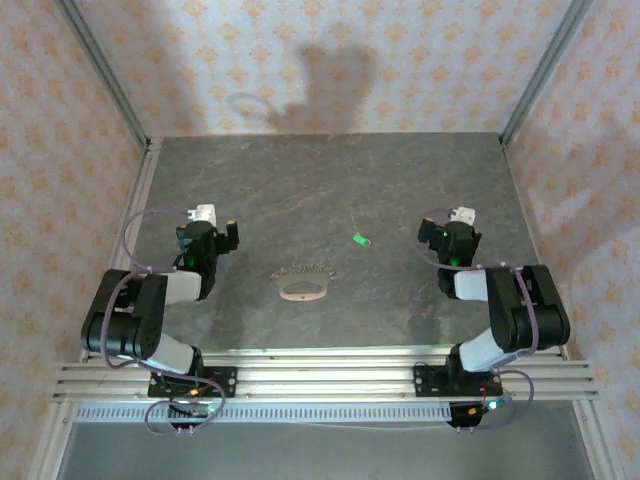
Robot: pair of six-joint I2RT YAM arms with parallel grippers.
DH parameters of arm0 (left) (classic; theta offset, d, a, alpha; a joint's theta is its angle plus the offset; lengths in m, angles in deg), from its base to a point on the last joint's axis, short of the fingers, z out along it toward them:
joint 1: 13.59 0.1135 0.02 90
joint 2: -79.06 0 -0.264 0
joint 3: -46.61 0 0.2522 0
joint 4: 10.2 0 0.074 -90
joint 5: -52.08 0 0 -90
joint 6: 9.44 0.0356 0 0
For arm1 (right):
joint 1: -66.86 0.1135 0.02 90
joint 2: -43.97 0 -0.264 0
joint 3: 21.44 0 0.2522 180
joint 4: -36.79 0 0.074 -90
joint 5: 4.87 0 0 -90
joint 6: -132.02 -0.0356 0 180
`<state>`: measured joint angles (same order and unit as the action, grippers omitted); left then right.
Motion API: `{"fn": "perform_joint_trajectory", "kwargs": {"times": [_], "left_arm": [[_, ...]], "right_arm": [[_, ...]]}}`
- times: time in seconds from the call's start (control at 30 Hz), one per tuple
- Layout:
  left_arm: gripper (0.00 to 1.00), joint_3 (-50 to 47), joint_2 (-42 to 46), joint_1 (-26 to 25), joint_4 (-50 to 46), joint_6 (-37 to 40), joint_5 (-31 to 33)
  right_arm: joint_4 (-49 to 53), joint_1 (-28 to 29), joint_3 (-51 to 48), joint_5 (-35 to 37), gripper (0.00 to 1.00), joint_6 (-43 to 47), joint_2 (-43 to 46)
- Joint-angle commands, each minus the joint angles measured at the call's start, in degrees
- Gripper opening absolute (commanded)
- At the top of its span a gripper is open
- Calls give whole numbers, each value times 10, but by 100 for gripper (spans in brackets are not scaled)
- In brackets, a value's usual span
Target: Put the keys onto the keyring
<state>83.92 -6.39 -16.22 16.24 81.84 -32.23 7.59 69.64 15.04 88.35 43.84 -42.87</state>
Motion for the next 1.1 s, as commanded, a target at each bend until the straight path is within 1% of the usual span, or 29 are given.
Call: {"fn": "perform_joint_trajectory", "kwargs": {"times": [0.0,0.67,0.73,0.77,0.8,0.83,0.9,0.93,0.97,1.0,1.03,1.07], "left_arm": [[100,11,-4,-4,19,-12,21],[100,11,-3,-4,19,-11,21],[98,12,1,-4,17,-12,25],[98,22,13,-4,-11,-15,32],[98,46,31,-4,-69,-21,43],[98,69,43,-4,-119,-25,51],[98,120,56,-4,-218,-34,53],[98,139,61,-5,-258,-44,55],[97,165,65,-5,-306,-59,56],[96,187,71,-7,-350,-81,56],[95,202,77,-10,-383,-102,56],[95,219,88,-15,-416,-123,54]], "right_arm": [[-21,-5,11,14,99,8,-4],[-18,-9,13,6,100,6,-4],[-17,-9,12,6,100,4,7],[16,-8,20,1,100,9,31],[89,-9,43,1,99,10,69],[128,-9,56,4,99,8,95],[199,-9,86,-1,99,-17,153],[241,-9,105,-17,99,-27,173],[273,-9,124,-28,99,-48,187],[326,-9,151,-26,99,-89,207],[358,-9,167,-25,99,-122,214],[384,-9,179,-42,99,-153,219]]}}
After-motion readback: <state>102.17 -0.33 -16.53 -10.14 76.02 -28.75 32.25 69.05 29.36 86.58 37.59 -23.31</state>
